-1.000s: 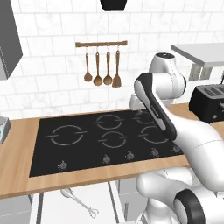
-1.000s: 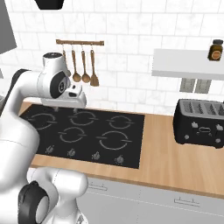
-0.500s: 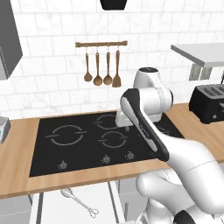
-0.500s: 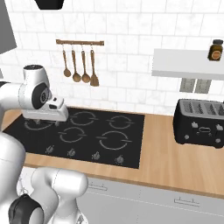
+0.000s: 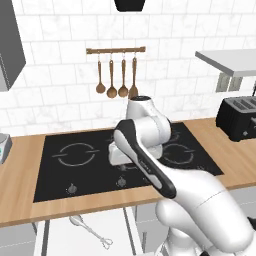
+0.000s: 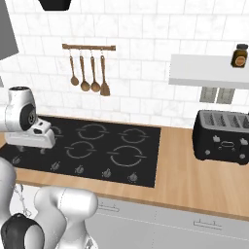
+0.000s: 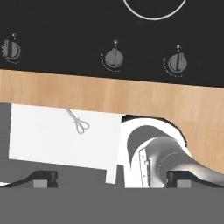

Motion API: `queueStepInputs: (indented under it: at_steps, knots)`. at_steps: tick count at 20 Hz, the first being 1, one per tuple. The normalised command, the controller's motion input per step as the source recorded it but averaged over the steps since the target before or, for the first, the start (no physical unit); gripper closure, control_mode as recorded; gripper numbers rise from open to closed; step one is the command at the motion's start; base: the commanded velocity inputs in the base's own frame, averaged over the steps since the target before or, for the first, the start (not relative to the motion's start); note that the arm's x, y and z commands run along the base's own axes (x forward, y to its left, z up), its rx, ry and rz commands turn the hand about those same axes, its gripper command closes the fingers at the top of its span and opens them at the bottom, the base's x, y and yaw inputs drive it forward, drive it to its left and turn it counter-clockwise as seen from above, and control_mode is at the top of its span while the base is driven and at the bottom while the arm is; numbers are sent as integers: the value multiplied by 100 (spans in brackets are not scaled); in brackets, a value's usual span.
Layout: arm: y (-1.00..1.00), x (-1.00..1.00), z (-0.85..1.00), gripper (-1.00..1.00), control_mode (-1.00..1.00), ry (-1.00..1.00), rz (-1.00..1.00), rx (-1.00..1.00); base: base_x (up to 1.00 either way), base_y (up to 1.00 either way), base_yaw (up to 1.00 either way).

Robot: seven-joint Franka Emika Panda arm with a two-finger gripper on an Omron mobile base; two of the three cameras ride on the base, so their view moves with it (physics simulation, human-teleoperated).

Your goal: Pick the tongs from the drawer and place it on the counter.

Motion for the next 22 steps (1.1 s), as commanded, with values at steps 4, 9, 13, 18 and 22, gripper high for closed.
queueStepInputs:
  at_steps: [4, 9, 13, 18, 22]
  knots:
    - [78, -1, -42, -100, -100, 1, 0, -2, 0, 0, 0]
    - [79, -5, -60, -100, -100, 0, 0, -1, 0, 0, 0]
    - [80, -10, -58, -100, -100, 0, 0, 0, 0, 0, 0]
    - [79, -25, -65, -100, -100, 0, 0, -3, 0, 0, 0]
    - [51, -32, -55, -100, -100, 0, 0, -1, 0, 0, 0]
